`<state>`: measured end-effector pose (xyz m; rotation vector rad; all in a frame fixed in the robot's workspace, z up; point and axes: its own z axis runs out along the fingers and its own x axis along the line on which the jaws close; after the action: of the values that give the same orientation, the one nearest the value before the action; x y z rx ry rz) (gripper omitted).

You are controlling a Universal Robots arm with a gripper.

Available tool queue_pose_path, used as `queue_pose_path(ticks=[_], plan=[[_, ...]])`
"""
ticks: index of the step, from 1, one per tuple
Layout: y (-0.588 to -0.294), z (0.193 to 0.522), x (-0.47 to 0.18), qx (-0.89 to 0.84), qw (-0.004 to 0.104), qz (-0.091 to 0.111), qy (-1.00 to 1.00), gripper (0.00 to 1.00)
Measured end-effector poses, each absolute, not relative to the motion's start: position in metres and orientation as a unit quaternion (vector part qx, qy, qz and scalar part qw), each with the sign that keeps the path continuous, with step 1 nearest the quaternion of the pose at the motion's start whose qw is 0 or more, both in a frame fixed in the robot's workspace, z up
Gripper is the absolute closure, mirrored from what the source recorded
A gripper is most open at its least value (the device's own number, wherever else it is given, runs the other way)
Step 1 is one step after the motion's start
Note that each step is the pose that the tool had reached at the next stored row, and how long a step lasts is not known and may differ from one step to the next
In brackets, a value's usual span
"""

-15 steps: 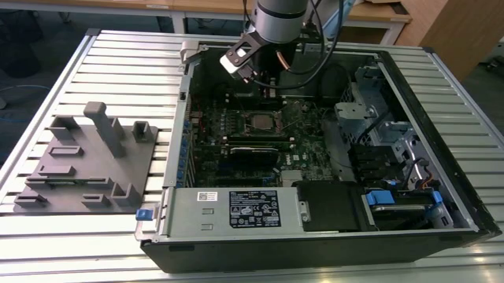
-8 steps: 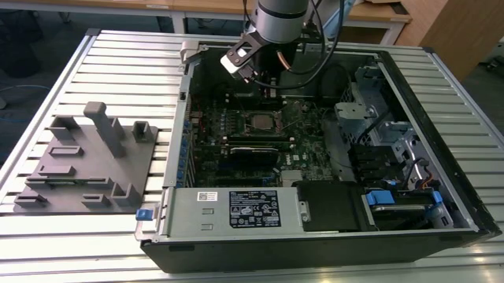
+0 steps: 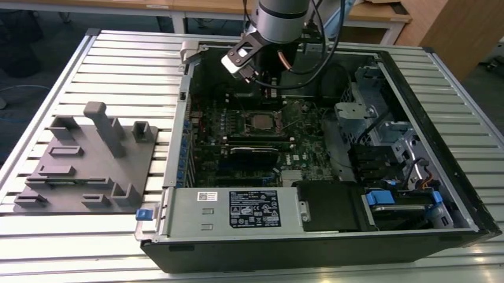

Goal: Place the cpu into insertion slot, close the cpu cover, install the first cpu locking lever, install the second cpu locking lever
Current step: 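Close the cpu cover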

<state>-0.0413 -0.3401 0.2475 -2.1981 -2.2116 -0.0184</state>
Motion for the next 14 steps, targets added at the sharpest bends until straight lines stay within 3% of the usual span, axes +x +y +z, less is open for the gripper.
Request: queue_pose_path(ticks=[14], plan=[[-0.3400,0.2475,-0.0347,-0.705,0.012,-0.006,-0.709,0.90]])
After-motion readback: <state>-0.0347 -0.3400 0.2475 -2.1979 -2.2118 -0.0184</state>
